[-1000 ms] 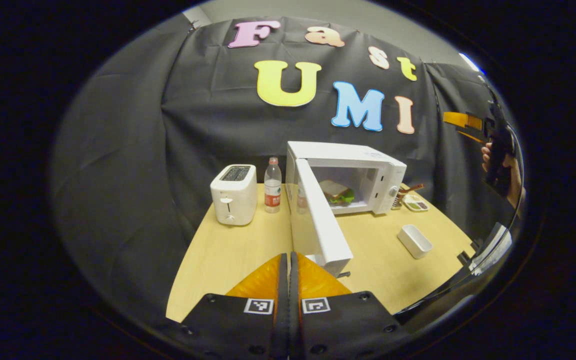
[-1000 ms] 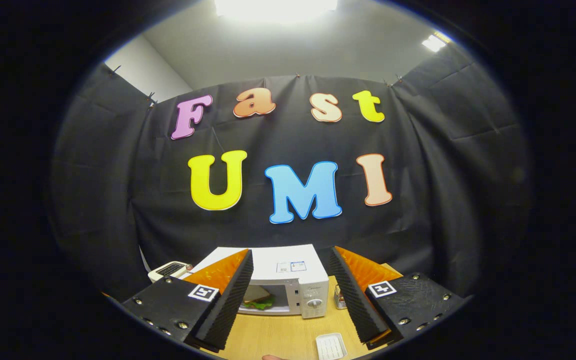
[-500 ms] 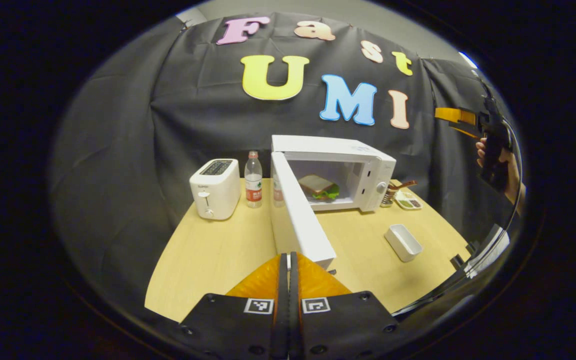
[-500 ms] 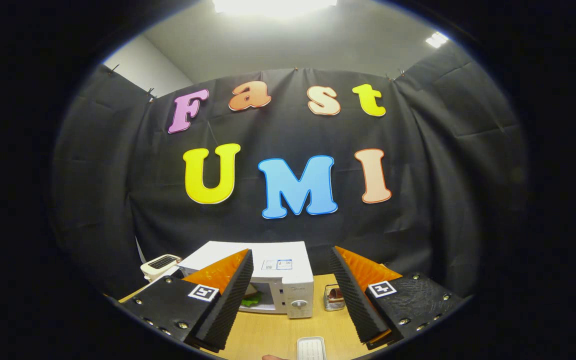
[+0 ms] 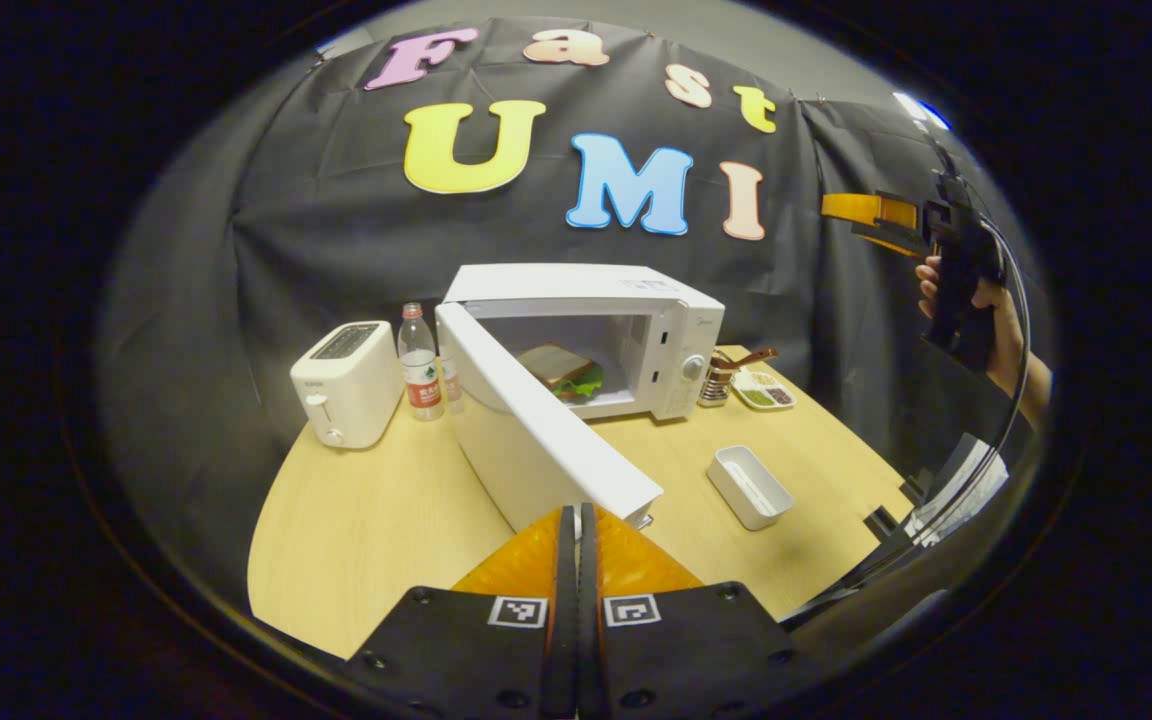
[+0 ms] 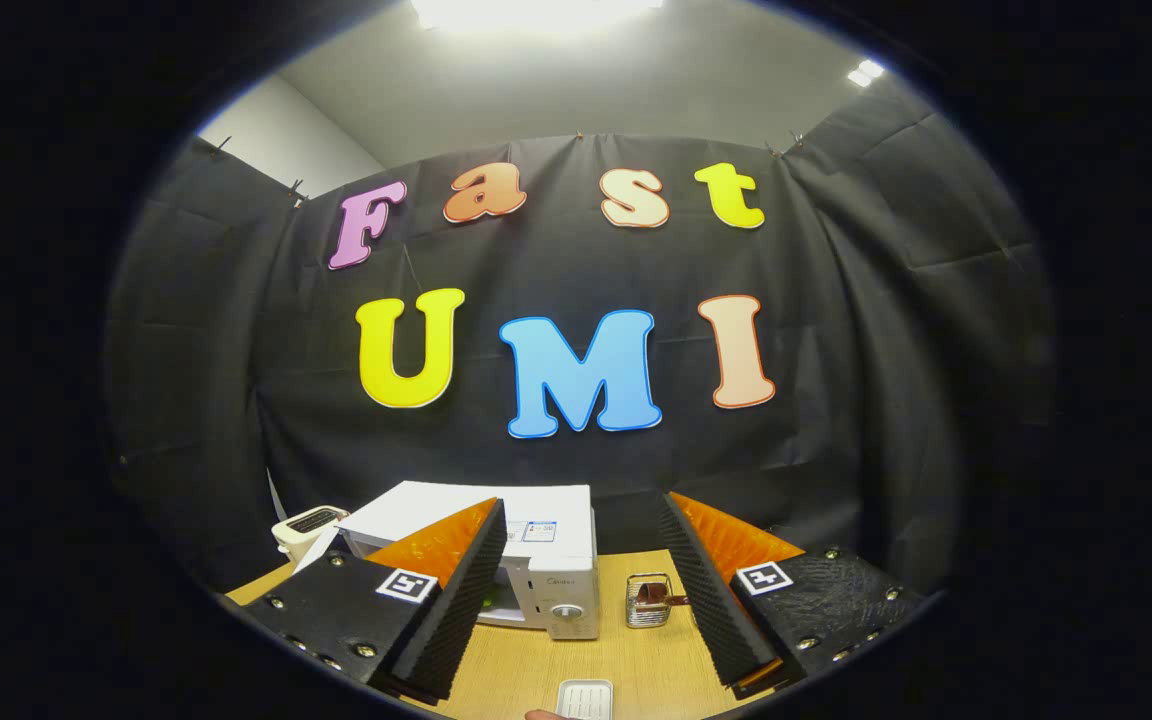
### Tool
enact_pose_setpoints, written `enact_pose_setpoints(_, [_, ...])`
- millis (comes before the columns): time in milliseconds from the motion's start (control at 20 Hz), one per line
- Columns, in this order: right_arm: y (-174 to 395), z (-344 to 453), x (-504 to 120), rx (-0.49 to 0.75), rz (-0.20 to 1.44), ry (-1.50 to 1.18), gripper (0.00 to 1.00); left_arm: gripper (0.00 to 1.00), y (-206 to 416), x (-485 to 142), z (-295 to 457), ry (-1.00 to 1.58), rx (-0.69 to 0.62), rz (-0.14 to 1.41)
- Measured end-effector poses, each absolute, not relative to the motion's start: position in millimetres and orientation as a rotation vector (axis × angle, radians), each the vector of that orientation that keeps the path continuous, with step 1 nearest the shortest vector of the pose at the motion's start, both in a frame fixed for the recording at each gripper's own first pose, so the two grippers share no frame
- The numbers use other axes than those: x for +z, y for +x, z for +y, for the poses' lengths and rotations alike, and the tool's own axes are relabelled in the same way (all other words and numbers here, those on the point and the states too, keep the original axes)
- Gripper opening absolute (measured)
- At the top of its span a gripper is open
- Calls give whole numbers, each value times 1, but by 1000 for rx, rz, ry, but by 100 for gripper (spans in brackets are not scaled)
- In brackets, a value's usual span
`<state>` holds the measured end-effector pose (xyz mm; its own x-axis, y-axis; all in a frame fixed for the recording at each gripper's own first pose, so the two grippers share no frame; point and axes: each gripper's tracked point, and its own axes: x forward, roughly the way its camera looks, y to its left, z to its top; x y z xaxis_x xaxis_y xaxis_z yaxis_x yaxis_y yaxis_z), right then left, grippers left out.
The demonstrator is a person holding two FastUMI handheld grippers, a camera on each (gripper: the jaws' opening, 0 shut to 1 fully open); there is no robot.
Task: Open the microwave oven with the left hand, put the food in, and close the microwave oven.
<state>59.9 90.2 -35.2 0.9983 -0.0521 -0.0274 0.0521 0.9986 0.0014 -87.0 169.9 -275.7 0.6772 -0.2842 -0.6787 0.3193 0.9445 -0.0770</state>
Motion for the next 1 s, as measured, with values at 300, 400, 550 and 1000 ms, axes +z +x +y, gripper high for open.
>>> enact_pose_setpoints(300, [67,75,-29,-22,-4,3,93,7,-67,-289,116,78,-388,768])
enact_pose_setpoints(400, [68,67,-27,-20,-10,6,93,7,-53,-296,101,101,-409,763])
enact_pose_setpoints(550, [73,55,-28,-22,-13,8,93,7,-35,-298,77,125,-444,746])
enact_pose_setpoints(1000, [74,19,-25,-4,-18,27,93,7,8,-315,11,159,-482,728])
